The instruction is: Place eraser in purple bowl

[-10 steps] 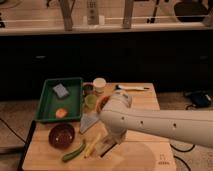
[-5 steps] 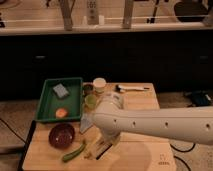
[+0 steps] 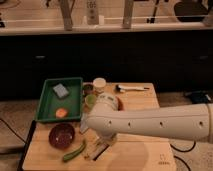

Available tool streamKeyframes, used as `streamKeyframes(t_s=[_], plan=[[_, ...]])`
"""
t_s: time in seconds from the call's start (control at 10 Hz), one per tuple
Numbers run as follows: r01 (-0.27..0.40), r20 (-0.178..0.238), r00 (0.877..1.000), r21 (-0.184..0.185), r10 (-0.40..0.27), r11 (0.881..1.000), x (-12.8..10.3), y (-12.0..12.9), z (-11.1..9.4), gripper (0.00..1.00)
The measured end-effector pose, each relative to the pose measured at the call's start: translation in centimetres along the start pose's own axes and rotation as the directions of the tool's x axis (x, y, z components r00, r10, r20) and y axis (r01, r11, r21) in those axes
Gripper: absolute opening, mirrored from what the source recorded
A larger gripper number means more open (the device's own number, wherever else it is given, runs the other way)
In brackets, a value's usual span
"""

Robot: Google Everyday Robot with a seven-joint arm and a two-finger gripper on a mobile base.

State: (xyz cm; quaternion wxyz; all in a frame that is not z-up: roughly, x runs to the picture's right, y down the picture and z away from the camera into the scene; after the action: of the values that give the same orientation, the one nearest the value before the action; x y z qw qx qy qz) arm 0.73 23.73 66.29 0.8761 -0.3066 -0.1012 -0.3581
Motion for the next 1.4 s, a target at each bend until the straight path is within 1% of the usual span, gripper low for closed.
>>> streamKeyframes(t_s=[0.3, 0.5, 1.0, 1.1, 1.2, 1.4], plan=[[0.01, -0.004, 1.0, -0.001, -0.01, 1.0, -0.3, -0.1, 0.2, 0.04], [0.017, -0.004, 1.0, -0.005, -0.017, 1.0, -0.6, -0.1, 0.6, 0.11], [0.029, 0.0, 1.0, -0.006, -0.029, 1.0, -1.1, 0.1, 1.1, 0.11], [0.028, 0.002, 1.0, -0.005, -0.028, 1.0, -1.2, 0.2, 1.2, 0.13], [0.028, 0.004, 1.0, -0.007, -0.028, 1.0, -1.3, 0.3, 1.4, 0.18], [0.026, 0.005, 1.0, -0.005, -0.026, 1.0, -1.3, 0.5, 1.5, 0.19]])
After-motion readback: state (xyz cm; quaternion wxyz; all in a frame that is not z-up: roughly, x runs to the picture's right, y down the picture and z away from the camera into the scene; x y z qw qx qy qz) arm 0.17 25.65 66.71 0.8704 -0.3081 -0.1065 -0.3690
